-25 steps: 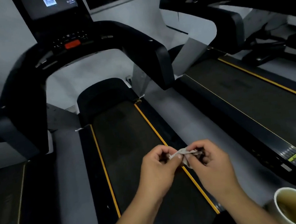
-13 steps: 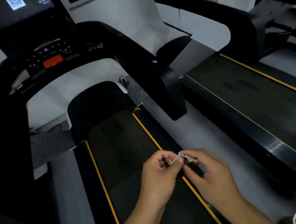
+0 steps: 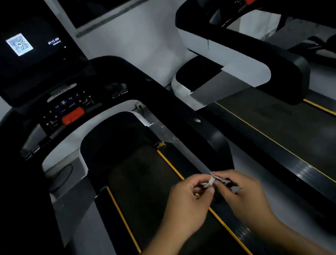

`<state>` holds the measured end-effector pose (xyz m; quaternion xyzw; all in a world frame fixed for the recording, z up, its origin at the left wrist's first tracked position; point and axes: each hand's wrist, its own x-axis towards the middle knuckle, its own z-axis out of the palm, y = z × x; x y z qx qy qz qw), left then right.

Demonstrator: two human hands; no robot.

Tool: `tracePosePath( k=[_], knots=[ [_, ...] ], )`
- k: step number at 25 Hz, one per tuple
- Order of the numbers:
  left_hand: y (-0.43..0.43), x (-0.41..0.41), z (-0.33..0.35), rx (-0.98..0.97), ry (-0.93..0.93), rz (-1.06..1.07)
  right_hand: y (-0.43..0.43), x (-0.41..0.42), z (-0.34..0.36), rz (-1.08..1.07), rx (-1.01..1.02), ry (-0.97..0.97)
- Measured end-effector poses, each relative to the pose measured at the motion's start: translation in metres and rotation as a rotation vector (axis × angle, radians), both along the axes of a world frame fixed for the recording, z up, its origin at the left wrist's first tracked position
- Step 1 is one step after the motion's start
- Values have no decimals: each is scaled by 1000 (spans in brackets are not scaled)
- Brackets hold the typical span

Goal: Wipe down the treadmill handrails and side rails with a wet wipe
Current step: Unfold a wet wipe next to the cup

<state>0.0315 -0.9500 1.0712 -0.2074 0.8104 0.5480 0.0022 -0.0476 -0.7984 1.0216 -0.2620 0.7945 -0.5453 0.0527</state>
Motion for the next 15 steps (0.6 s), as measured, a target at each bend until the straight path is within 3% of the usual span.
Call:
tracePosePath(
  k=[3,10,15],
  knots=[
    [-66,-21,-7,-104,3,-158,-45,-11,-3,-87,31,-64],
    [-219,-101,-34,-591,-43,-642,-122,-39,-27,-493,81,-117],
    [-259,-193,-59,-829,-16,-863,-145,-70,-39,-707,84,-138]
  ],
)
